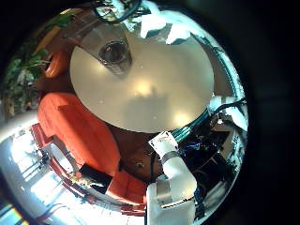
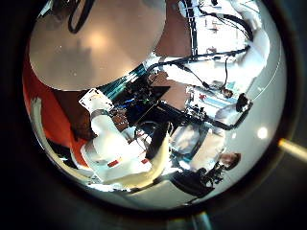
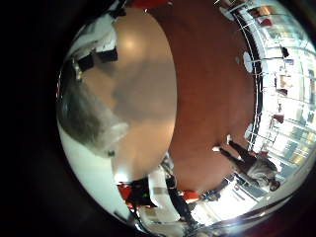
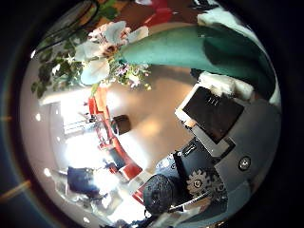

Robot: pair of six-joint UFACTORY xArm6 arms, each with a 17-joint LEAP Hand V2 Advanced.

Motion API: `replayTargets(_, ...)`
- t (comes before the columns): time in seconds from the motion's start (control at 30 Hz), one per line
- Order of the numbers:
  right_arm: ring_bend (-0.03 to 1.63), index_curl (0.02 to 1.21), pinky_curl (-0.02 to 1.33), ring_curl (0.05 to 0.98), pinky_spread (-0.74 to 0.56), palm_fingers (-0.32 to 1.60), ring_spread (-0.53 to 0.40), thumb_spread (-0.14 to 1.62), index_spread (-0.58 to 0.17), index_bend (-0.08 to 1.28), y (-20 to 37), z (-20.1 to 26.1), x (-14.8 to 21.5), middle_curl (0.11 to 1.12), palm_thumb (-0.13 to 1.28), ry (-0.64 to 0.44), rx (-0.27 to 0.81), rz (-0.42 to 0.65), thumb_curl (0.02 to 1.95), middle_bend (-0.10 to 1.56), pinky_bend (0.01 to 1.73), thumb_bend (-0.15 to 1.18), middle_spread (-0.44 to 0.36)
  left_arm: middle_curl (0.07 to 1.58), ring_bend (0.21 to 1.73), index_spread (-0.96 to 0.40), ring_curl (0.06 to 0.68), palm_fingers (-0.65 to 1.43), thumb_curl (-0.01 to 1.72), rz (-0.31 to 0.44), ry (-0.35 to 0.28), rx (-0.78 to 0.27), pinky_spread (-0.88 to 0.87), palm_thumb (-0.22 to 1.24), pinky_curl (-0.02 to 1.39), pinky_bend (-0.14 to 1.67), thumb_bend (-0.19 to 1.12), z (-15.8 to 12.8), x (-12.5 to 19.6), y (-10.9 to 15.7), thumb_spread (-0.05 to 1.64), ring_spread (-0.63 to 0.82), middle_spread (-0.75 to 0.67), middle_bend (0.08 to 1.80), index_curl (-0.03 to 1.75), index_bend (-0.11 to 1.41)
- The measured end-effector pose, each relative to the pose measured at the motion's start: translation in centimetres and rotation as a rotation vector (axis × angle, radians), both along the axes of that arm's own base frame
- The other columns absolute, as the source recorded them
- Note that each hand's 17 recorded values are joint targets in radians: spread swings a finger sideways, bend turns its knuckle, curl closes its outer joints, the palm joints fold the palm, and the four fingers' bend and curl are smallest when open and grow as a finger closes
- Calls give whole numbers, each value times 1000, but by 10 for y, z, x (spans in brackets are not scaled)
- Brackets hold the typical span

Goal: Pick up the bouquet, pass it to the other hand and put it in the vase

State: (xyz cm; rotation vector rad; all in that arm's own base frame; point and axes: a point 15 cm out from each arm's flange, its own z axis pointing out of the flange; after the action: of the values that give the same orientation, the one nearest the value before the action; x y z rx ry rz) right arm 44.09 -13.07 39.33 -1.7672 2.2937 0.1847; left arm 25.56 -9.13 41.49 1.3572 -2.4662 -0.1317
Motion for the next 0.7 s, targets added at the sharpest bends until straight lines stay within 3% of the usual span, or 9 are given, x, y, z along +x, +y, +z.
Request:
replayTargets(0.1,1468,849,540,612,-189,1147,-187,923,-251,1144,11,37,-15,780,1137,-82,69,8,802,1345,1450,101,-128,335,486,-17,196,271,297,65,-36,-72,476,204,314,191,-4,7,10,-12,1107,477,272,210,350,195)
replayTargets(0.2,1470,851,558,620,-184,1145,-187,914,-244,1155,20,72,-28,775,1130,-172,154,11,835,1354,1443,91,-122,346,498,-29,196,340,300,139,-57,-139,438,243,308,182,-10,16,18,-7,1136,430,233,216,368,206)
replayTargets(0.33,1473,849,581,627,-182,1144,-185,906,-234,1168,24,117,-42,768,1126,-315,287,-4,882,1361,1426,83,-116,363,520,-36,198,392,299,178,-56,-263,389,254,292,167,-16,29,21,-27,1153,374,189,249,385,208)
replayTargets(0.4,1476,848,593,630,-181,1145,-185,902,-230,1170,34,138,-46,763,1125,-377,364,12,905,1366,1418,81,-114,373,523,-37,198,396,297,232,-50,-337,380,256,283,166,-18,38,26,-32,1157,354,176,268,393,206)
replayTargets(0.47,1477,846,604,633,-181,1144,-185,897,-227,1172,36,161,-53,759,1117,-448,439,21,927,1369,1411,74,-112,380,528,-35,198,391,296,294,-48,-409,374,257,278,172,-18,48,34,-33,1160,341,170,274,398,201)
replayTargets(0.57,1475,842,621,637,-181,1146,-181,891,-223,1180,33,190,-66,753,1121,-565,502,50,962,1373,1400,74,-110,383,564,13,207,327,296,326,-34,-528,378,245,287,204,-25,62,43,-44,1144,344,197,257,381,139)
replayTargets(0.7,1474,836,644,640,-182,1147,-178,884,-218,1185,61,199,-79,746,1116,-619,637,165,1008,1376,1385,69,-108,391,637,111,226,198,283,364,-47,-703,411,152,316,273,-46,86,55,-49,1087,391,252,273,307,76)
